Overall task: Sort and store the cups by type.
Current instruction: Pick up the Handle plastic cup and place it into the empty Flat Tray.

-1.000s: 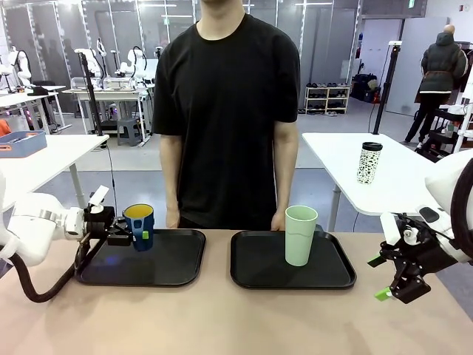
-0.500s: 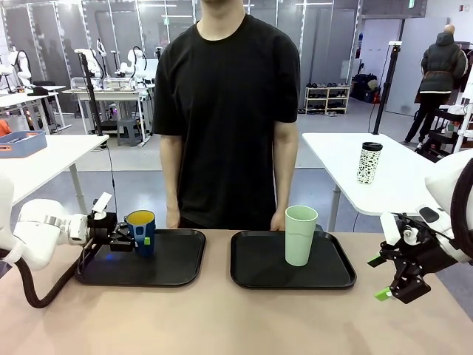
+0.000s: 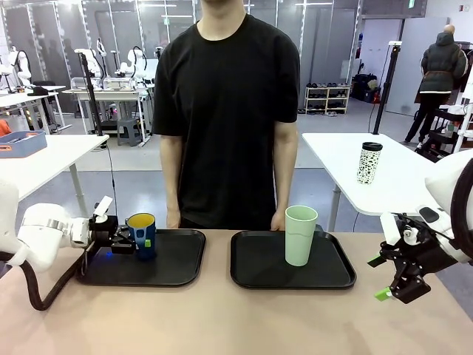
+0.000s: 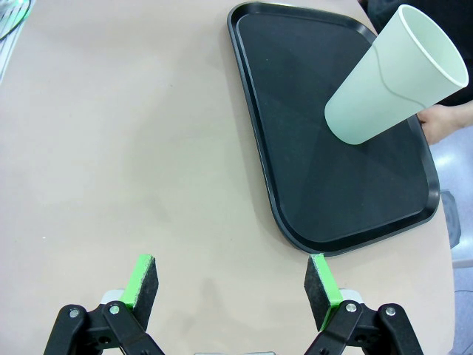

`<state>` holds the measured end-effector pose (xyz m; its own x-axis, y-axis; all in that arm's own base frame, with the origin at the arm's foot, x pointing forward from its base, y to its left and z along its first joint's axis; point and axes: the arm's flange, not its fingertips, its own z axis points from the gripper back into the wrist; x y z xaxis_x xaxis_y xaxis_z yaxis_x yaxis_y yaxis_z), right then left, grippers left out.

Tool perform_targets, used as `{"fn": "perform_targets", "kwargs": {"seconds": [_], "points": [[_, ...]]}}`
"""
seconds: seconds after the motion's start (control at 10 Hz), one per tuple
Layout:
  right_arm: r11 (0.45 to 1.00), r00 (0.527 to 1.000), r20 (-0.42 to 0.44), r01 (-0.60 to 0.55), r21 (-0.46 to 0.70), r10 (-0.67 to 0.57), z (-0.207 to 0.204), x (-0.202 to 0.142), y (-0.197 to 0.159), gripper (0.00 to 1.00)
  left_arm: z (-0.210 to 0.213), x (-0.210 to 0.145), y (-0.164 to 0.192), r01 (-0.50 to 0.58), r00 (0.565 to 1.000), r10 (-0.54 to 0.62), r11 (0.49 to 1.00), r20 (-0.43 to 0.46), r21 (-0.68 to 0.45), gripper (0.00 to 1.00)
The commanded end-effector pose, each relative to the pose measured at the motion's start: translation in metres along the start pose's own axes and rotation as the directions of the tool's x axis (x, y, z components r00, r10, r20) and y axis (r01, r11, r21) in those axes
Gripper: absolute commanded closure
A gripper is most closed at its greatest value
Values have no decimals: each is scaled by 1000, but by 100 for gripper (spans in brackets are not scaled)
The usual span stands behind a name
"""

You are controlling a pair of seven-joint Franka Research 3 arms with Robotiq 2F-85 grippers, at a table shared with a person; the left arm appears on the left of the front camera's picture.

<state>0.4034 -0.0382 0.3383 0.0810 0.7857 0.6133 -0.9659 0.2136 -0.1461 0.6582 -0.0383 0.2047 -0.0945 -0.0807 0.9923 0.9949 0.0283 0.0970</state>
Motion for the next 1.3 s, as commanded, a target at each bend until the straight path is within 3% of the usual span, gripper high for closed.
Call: {"fn": "perform_targets", "kwargs": {"seconds": [0.0, 0.3, 0.6, 1.2], "points": [[1000, 1000, 5, -5, -10, 5, -2, -1, -1, 0, 1, -15, 3, 10, 999, -10, 1000, 34, -21, 27], [1000, 1000, 5, -5, -10, 5, -2, -1, -1, 0, 1, -21, 4, -2, 1000, 2, 1000, 28, -28, 27], [1000, 1000, 5, -5, -10, 5, -2, -1, -1, 0, 2, -26, 5, -21, 1000, 21, 999, 12, -32, 0], [1000, 1000, 5, -5, -10, 5, -2, -1, -1, 0, 23, -23, -3, -12, 999, 13, 1000, -36, 22, 0]]}}
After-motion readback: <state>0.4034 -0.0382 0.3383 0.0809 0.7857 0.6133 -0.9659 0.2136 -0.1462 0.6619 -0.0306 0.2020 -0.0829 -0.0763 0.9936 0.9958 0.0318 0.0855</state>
